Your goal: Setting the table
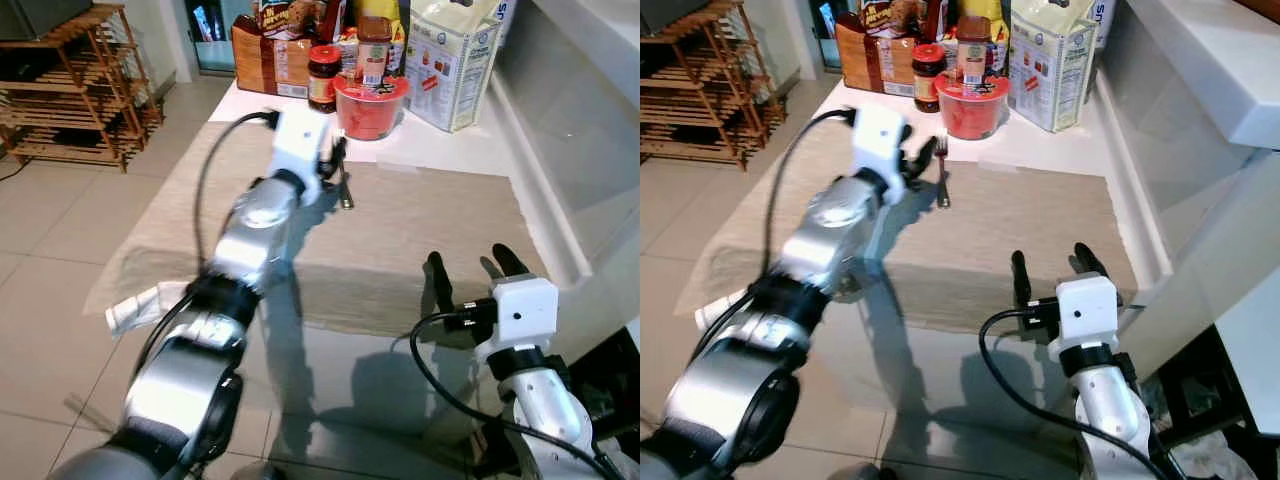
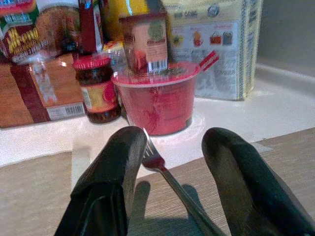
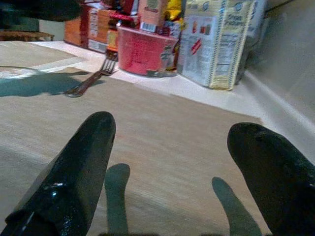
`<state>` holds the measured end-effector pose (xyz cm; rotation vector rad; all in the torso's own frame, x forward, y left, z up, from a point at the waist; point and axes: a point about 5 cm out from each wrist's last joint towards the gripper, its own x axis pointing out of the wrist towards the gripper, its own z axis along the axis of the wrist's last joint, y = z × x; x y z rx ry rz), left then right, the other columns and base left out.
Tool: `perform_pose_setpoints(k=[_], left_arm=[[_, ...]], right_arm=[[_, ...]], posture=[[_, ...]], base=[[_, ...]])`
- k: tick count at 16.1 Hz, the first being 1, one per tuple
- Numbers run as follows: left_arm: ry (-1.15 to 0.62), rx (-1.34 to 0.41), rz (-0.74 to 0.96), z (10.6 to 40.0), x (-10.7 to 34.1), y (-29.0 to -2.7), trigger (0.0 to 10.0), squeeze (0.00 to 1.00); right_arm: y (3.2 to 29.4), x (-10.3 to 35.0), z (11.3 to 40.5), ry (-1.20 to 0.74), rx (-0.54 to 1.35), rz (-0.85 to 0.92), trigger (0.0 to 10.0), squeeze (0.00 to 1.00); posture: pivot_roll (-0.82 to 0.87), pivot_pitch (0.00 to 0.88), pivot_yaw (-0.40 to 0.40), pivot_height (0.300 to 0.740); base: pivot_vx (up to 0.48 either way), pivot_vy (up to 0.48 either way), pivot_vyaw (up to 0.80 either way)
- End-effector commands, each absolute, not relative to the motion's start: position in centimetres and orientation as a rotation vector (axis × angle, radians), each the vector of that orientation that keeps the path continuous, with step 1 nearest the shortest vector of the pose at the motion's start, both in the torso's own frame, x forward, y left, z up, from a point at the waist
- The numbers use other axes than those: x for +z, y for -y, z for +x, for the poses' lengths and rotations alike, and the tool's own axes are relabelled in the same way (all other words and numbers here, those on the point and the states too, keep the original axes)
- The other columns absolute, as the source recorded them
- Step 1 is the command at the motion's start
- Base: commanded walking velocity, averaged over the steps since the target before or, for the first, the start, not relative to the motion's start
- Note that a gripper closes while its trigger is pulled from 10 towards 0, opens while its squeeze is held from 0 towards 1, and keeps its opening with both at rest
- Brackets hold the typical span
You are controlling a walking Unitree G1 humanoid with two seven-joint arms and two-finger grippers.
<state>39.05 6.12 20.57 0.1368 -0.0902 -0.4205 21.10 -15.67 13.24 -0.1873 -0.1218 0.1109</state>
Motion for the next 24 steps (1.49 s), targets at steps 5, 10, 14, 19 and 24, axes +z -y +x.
perform_pose_setpoints(k=[5,10,14,19,24], left_arm=[[0.034,-0.260,0.207,40.9,22.0,-5.1,10.0,0.00],[-0.050,-0.245,0.181,40.8,21.1,-3.9,10.0,0.00],[-0.103,-0.268,0.143,40.5,20.2,-2.9,10.0,0.00],[-0.171,-0.220,0.184,40.1,19.2,-2.4,10.0,0.00],[-0.168,-0.166,0.237,40.2,18.7,-3.1,10.0,1.00]], right_arm=[[15.3,13.3,18.7,0.076,0.123,-0.200,10.0,0.00],[15.9,13.8,16.7,0.035,0.122,-0.221,10.0,0.00],[16.3,15.4,14.6,0.045,0.106,-0.239,10.0,0.00],[16.4,15.7,12.8,-0.003,0.092,-0.248,10.0,0.00],[16.4,15.7,12.6,-0.026,0.100,-0.251,10.0,0.00]], posture=[[-0.09,0.000,0.049,0.740],[-0.16,0.011,0.036,0.740],[-0.22,0.045,0.027,0.740],[-0.27,0.068,0.025,0.740],[-0.27,0.072,0.019,0.740]], base=[[0.000,0.000,0.00],[0.000,0.000,0.00],[0.000,0.000,0.00],[0.000,0.000,0.00],[0.000,0.000,0.00]])
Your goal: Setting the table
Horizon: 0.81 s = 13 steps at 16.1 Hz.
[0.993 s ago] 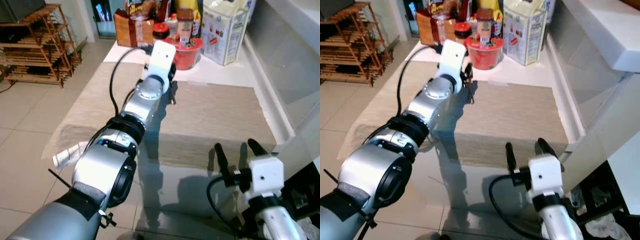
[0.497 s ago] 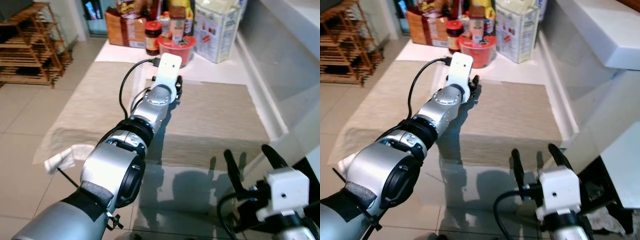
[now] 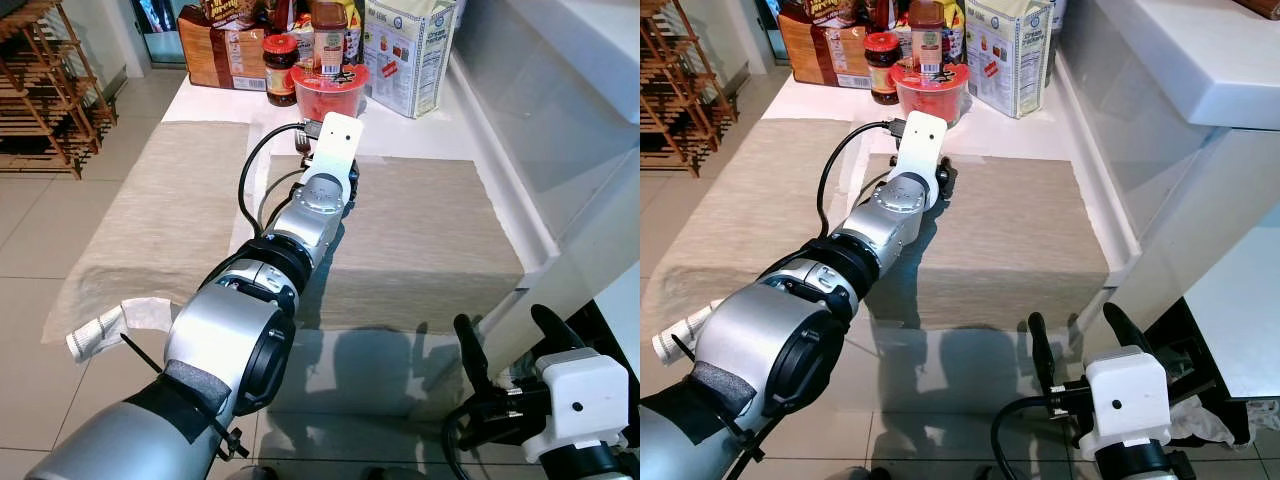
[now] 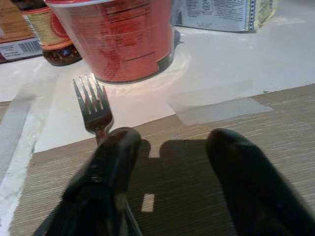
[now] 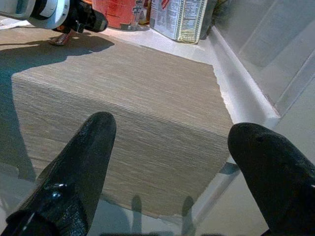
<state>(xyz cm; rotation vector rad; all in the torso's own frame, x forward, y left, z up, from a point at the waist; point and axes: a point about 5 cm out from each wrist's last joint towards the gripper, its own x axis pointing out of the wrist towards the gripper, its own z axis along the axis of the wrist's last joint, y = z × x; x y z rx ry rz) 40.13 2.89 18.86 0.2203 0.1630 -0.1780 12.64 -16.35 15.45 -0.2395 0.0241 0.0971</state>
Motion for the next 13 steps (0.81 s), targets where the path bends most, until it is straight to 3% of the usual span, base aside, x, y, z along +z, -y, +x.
perform_pose_setpoints(k=[1,9,10,13], left_arm=[[-0.172,-0.147,0.234,40.2,18.6,-3.5,10.0,1.00],[-0.205,-0.115,0.244,40.2,18.1,-3.9,10.0,1.00],[-0.240,-0.131,0.209,40.0,17.6,-3.7,10.0,0.00],[-0.320,-0.120,0.130,39.7,16.7,-3.7,10.0,0.00]], right_arm=[[16.4,15.6,12.6,-0.030,0.102,-0.249,10.0,0.00],[15.8,15.6,12.3,-0.039,0.124,-0.236,10.0,0.00],[15.8,15.7,12.2,-0.038,0.125,-0.233,10.0,0.00],[15.7,15.7,12.1,-0.044,0.123,-0.226,10.0,0.00]], posture=[[-0.27,0.071,0.019,0.740],[-0.26,0.068,0.019,0.740],[-0.27,0.073,0.019,0.740],[-0.26,0.081,0.019,0.740]], base=[[0.000,0.000,0.00],[0.000,0.000,0.00],[0.000,0.000,0.00],[0.000,0.000,0.00]])
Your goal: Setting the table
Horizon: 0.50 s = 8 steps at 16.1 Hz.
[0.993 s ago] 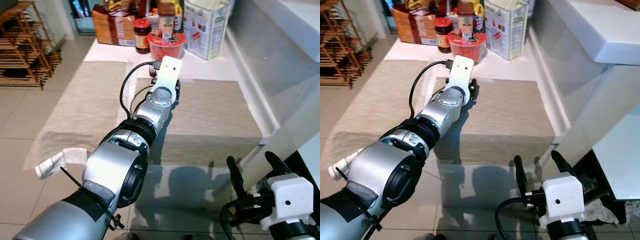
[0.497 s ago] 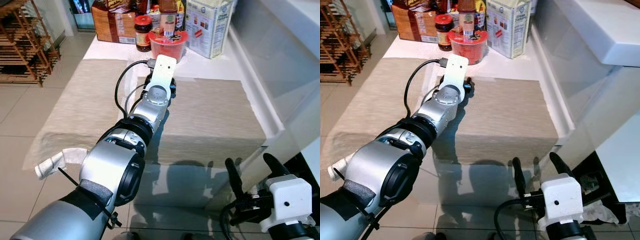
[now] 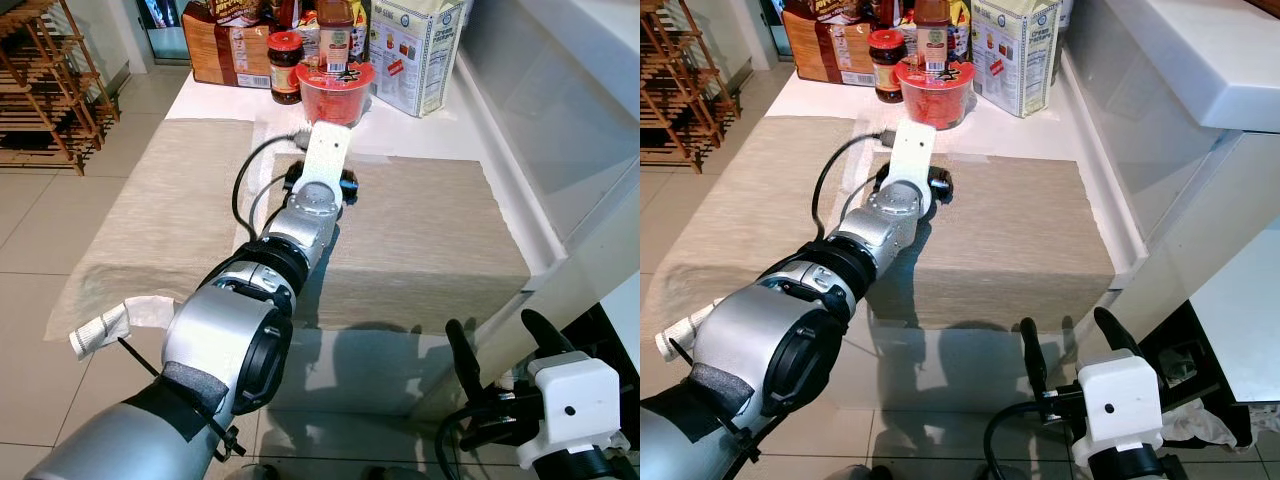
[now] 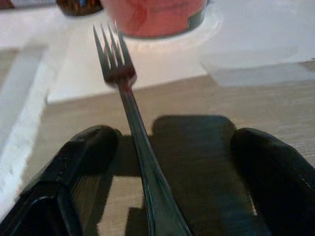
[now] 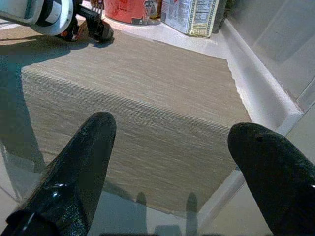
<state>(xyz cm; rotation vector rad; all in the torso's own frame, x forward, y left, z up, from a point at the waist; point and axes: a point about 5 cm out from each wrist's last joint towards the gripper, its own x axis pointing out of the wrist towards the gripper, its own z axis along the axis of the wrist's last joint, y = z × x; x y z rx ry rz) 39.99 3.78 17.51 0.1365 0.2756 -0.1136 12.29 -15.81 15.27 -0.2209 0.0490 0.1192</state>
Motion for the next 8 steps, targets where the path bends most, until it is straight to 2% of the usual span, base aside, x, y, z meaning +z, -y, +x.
perform_pose_setpoints(k=[1,2,3,7,8], left_arm=[[-0.334,-0.112,0.107,39.7,16.6,-3.7,10.0,0.00],[-0.386,-0.093,0.021,39.5,16.0,-3.8,10.0,0.00],[-0.396,-0.090,0.006,39.4,15.9,-3.9,10.0,0.00],[-0.480,-0.158,0.056,38.6,14.2,-3.4,10.0,0.00],[-0.534,-0.190,0.052,38.1,13.2,-3.1,2.0,0.00]], right_arm=[[15.7,15.6,12.1,-0.046,0.123,-0.225,10.0,0.00],[15.6,15.6,12.1,-0.051,0.125,-0.224,10.0,0.00],[15.6,15.6,12.1,-0.052,0.125,-0.223,10.0,0.00],[15.5,15.3,12.4,-0.056,0.127,-0.215,10.0,0.00],[15.4,15.3,12.6,-0.055,0.127,-0.212,10.0,0.00]], posture=[[-0.26,0.081,0.019,0.740],[-0.26,0.083,0.019,0.740],[-0.26,0.084,0.019,0.740],[-0.25,0.083,0.018,0.740],[-0.24,0.082,0.020,0.740]], base=[[0.000,0.000,0.00],[0.000,0.000,0.00],[0.000,0.000,0.00],[0.000,0.000,0.00],[0.000,0.000,0.00]])
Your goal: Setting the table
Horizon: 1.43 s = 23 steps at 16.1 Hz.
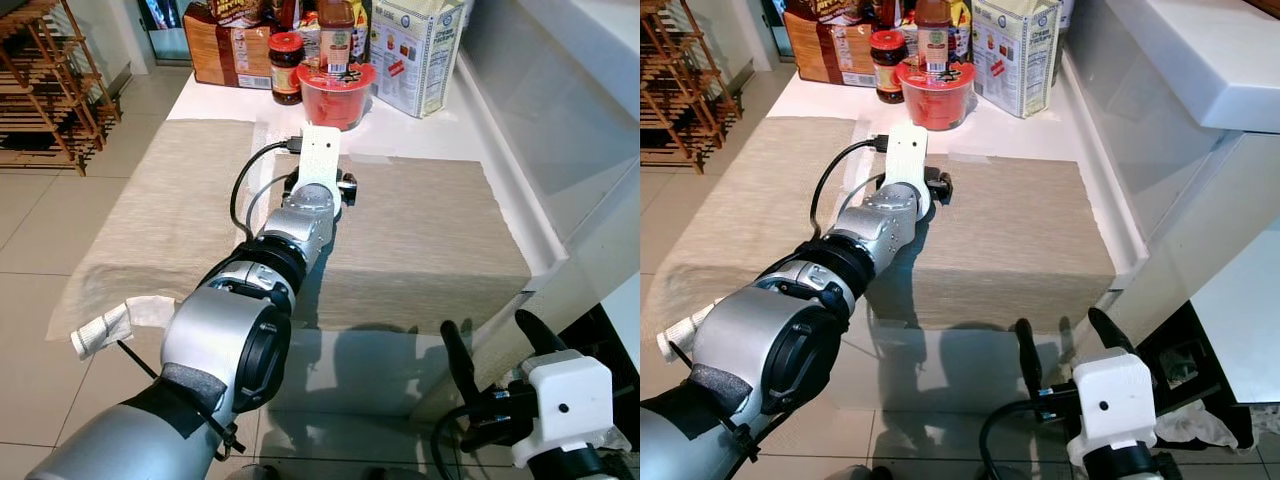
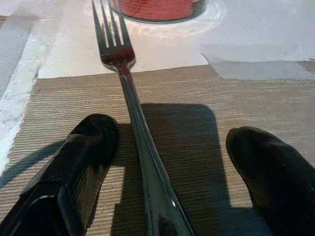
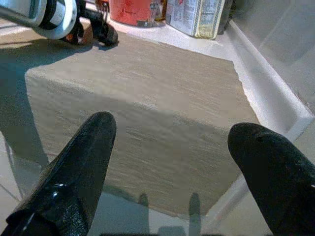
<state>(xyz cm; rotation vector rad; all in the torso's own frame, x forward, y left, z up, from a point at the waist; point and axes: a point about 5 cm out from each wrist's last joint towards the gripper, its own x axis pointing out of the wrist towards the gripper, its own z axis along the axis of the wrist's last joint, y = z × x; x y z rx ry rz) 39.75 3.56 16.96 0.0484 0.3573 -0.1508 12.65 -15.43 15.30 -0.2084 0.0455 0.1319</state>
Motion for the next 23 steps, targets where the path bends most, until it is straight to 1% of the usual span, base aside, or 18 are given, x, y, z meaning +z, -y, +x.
perform_pose_setpoints(k=[1,5,6,7,11,13,15,18,20,22,23], left_arm=[[-0.571,-0.197,0.038,37.8,12.4,-3.2,0.0,0.00],[-0.632,-0.155,0.004,37.1,10.9,-3.9,0.0,0.00],[-0.632,-0.135,0.010,37.1,10.6,-4.3,0.0,0.00],[-0.607,-0.135,0.054,37.2,10.6,-4.5,0.0,0.00],[-0.621,-0.142,0.060,36.8,9.9,-4.4,0.0,0.00],[-0.697,-0.163,-0.005,36.0,8.8,-4.1,0.0,0.00],[-0.702,-0.148,-0.007,35.9,8.5,-4.5,0.0,0.00],[-0.667,-0.128,-0.007,36.4,8.9,-5.0,0.0,0.00],[-0.588,-0.123,0.008,37.2,10.2,-5.4,0.0,0.00],[-0.472,-0.154,-0.011,38.2,12.3,-5.1,0.0,0.00],[-0.387,-0.175,-0.009,38.6,13.5,-5.1,0.0,0.00]], right_arm=[[15.4,15.2,12.7,-0.055,0.128,-0.210,10.0,0.00],[15.1,14.9,13.0,-0.055,0.134,-0.198,10.0,0.00],[15.0,14.9,13.2,-0.054,0.137,-0.196,10.0,0.00],[15.1,14.8,13.3,-0.053,0.136,-0.194,10.0,0.00],[15.0,14.7,13.8,-0.048,0.138,-0.190,10.0,0.00],[15.0,14.6,14.0,-0.046,0.139,-0.188,10.0,0.00],[14.9,14.5,14.2,-0.044,0.141,-0.187,10.0,0.00],[14.9,14.4,14.4,-0.042,0.143,-0.186,10.0,0.00],[14.9,14.3,14.6,-0.040,0.145,-0.187,10.0,0.00],[15.0,14.3,14.9,-0.035,0.142,-0.189,10.0,0.00],[15.0,14.2,15.0,-0.032,0.141,-0.190,10.0,0.00]], posture=[[-0.23,0.081,0.021,0.740],[-0.21,0.076,0.019,0.740],[-0.20,0.076,0.019,0.740],[-0.20,0.075,0.019,0.740],[-0.19,0.067,0.016,0.740],[-0.18,0.062,0.016,0.740],[-0.17,0.061,0.014,0.740],[-0.17,0.058,0.012,0.740],[-0.16,0.055,0.011,0.740],[-0.16,0.051,0.010,0.740],[-0.15,0.048,0.012,0.740]], base=[[0.000,0.000,0.00],[0.000,0.000,0.00],[0.000,0.000,0.00],[0.000,0.000,0.00],[0.000,0.000,0.00],[0.000,0.000,0.00],[0.000,0.000,0.00],[0.000,0.000,0.00],[0.000,0.000,0.00],[0.000,0.000,0.00],[0.000,0.000,0.00]])
